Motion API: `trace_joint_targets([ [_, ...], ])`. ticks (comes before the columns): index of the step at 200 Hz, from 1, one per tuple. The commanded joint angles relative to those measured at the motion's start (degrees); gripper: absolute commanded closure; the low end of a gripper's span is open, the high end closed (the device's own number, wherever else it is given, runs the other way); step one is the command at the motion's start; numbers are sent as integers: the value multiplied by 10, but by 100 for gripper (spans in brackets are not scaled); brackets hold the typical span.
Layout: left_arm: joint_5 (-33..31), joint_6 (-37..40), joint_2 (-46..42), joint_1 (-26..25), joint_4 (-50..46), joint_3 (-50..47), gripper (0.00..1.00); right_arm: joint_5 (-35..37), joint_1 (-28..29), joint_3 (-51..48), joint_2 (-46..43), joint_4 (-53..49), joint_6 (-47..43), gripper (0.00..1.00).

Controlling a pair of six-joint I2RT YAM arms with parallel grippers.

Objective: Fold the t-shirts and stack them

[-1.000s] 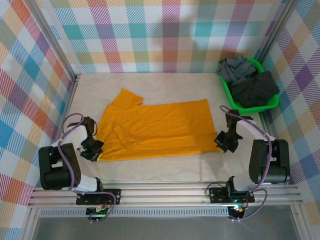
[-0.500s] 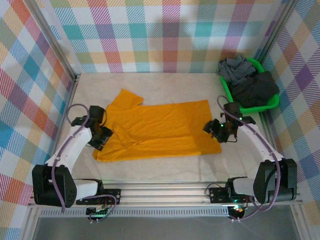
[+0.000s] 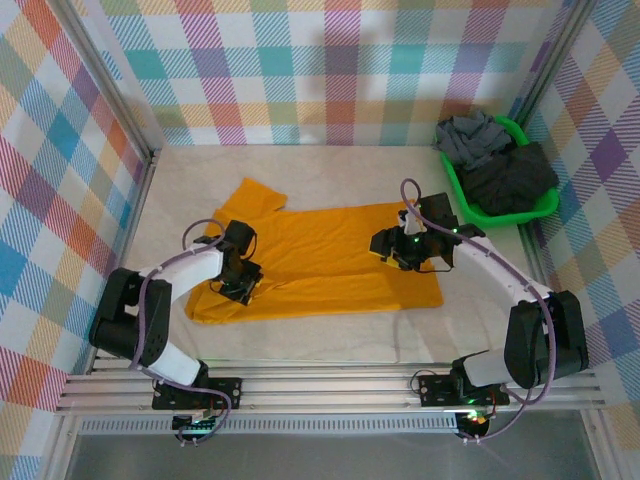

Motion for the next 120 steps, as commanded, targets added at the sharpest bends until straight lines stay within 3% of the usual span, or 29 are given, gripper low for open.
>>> trace_joint_targets([
  [1, 1, -6, 10, -6, 2, 24, 72, -8, 3, 17, 0, -7, -7, 47],
  [26, -14, 7, 17, -9, -10, 58, 92, -4, 3, 18, 4, -5, -3, 49],
  [48, -24, 35, 42, -18, -44, 110, 99, 0, 3, 23, 8, -9, -2, 49],
  [98, -21, 112, 161, -34, -170, 254, 100, -1, 3, 33, 21, -11, -1, 50],
  [120, -26, 128, 172, -37, -200, 265, 100, 2, 3, 34, 21, -16, -2, 50],
])
